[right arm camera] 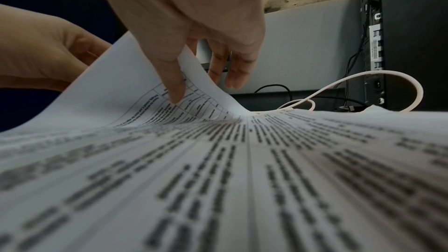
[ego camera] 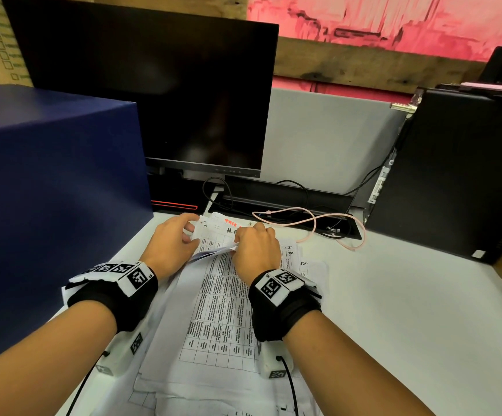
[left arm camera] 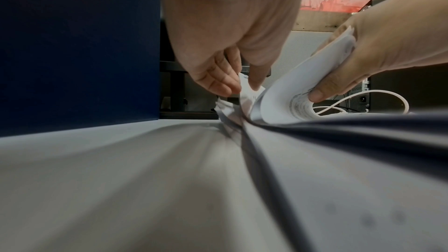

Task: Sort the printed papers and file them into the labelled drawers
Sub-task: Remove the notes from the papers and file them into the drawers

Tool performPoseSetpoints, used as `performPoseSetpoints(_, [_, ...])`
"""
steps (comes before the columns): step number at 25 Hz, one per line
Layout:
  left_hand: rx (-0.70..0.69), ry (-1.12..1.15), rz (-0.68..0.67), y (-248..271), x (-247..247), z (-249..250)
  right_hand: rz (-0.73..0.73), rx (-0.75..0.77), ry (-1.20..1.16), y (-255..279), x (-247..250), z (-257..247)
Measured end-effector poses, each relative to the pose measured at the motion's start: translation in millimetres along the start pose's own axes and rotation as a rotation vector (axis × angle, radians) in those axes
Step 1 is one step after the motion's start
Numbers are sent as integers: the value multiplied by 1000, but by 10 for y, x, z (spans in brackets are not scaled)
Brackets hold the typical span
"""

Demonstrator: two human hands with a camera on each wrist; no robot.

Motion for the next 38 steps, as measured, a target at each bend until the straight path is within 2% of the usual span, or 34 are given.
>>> performPoseSetpoints(5, [77,78,45,14,29,-40,-1,6,3,-2,0,-5])
performPoseSetpoints(16, [115,57,31,6,30,-83,-1,2,6,-12,-9,-3])
performPoseSetpoints(25, [103,-39,2,-18,0,-109,3,8,0,-24,-21,2])
performPoseSetpoints(32, [30,-97,98,29,102,5,16,4,-8,-24,-12,9])
performPoseSetpoints(38, [-3,-148,-42,2,-6,-28,27,9,-10,-33,-16,17])
Point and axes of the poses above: each hand's wrist, its own y-axis away from the middle knuckle, its own x-axis out of the back of the hand, z = x × y, the point moved 6 cm from there along -y, towards the middle knuckle, and after that the axes turned 10 degrees about -z, right-handed, at the moved point
